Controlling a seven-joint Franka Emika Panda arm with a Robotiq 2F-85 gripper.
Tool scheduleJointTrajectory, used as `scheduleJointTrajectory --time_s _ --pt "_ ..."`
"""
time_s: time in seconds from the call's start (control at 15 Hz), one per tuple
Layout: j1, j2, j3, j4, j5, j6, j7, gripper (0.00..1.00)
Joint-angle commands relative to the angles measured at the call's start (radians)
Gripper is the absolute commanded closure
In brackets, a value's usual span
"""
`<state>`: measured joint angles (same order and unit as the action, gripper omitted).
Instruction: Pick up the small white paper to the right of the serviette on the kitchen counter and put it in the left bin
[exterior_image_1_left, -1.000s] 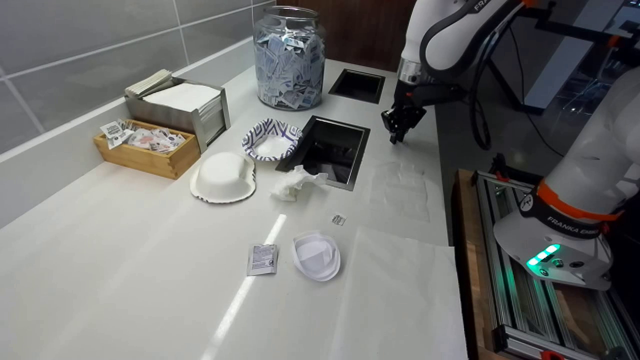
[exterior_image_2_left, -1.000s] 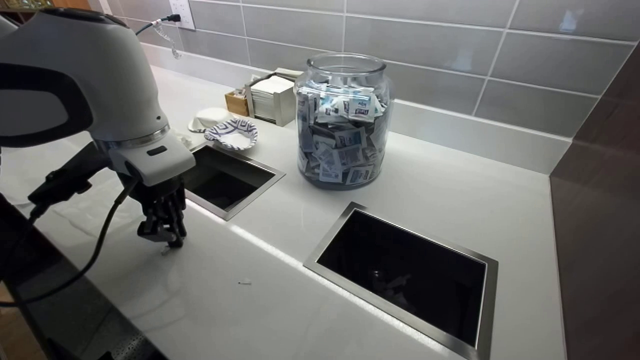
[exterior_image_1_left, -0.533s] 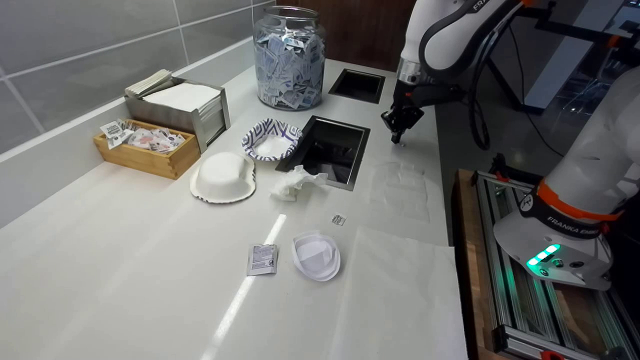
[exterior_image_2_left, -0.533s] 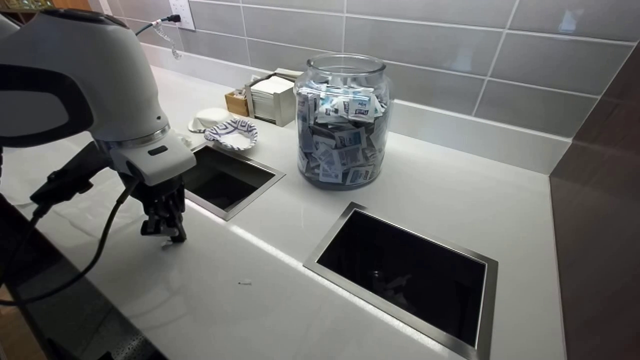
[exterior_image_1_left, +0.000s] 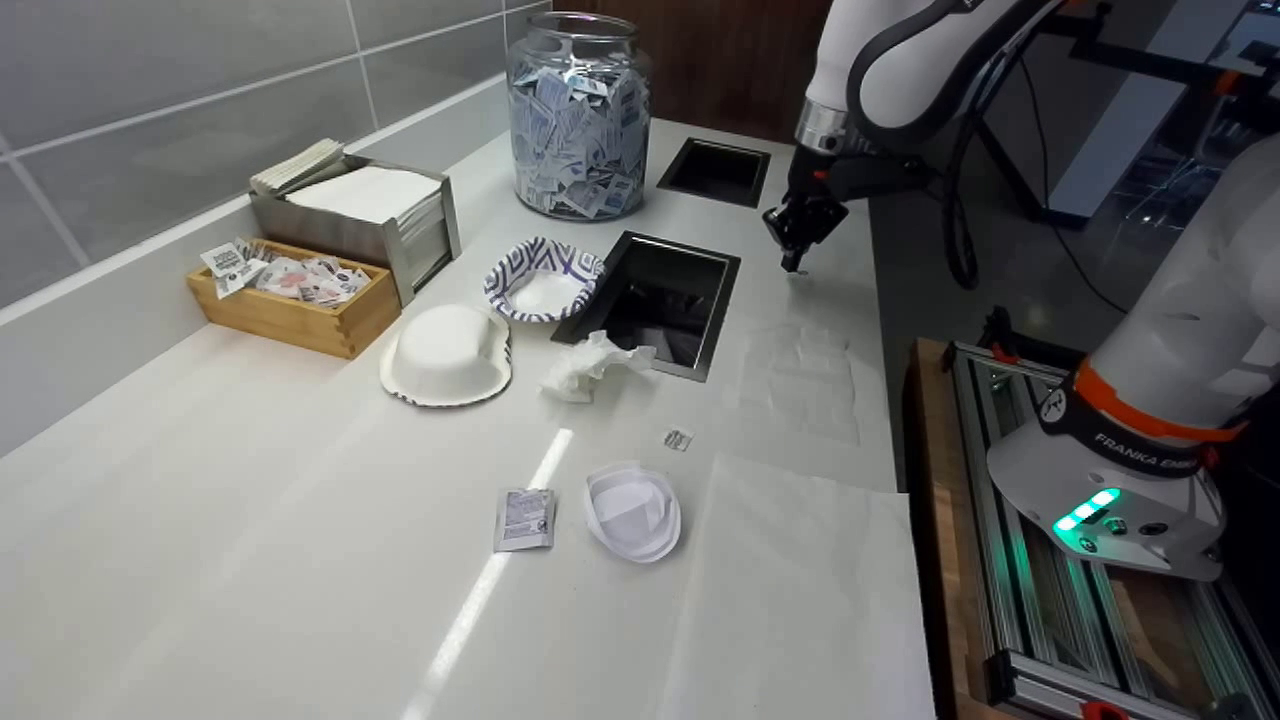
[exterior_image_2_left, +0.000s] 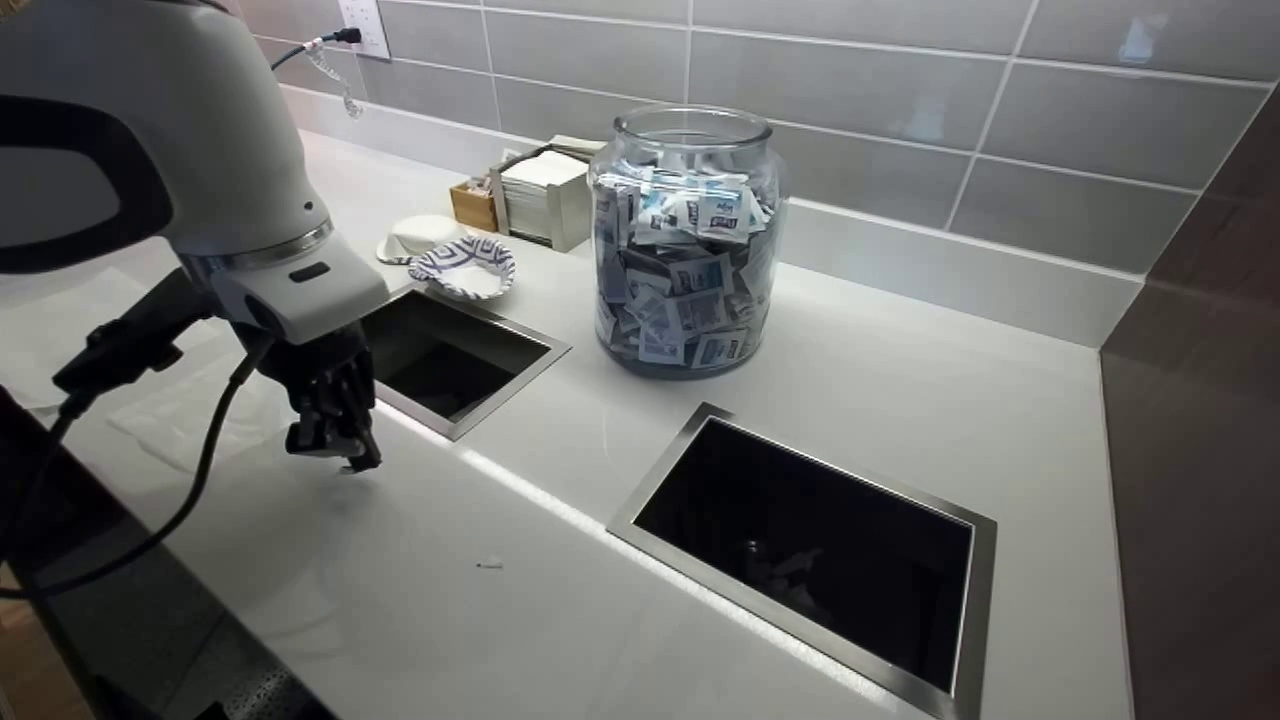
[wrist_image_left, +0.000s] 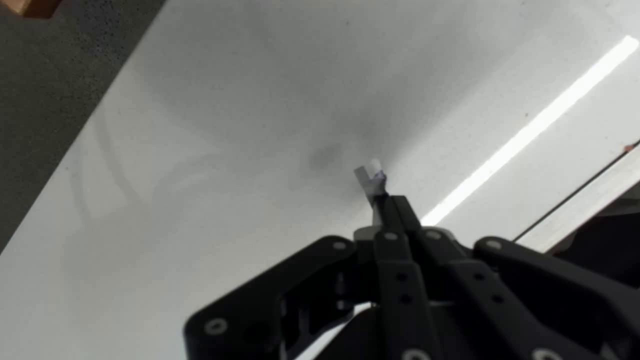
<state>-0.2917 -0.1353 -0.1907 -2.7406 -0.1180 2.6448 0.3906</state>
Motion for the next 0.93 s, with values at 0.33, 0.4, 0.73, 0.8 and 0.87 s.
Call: scheduleJointTrajectory --time_s 0.33,0.4,0.73,0.8,0.87 --pt "0.027 -0.141 0.048 -0.016 0.034 0.012 -0.004 1.0" --pt "0.038 -0.148 0.057 -0.014 0.045 0.014 -0.013 1.0" --pt "0.069 -0.117 0.12 0.051 0.039 0.013 0.0 1.0" --pt "0.067 -0.099 0.13 0.076 0.027 0.008 0.011 1.0" --pt "0.074 -0.087 0.133 0.096 0.037 0.0 0.004 1.0"
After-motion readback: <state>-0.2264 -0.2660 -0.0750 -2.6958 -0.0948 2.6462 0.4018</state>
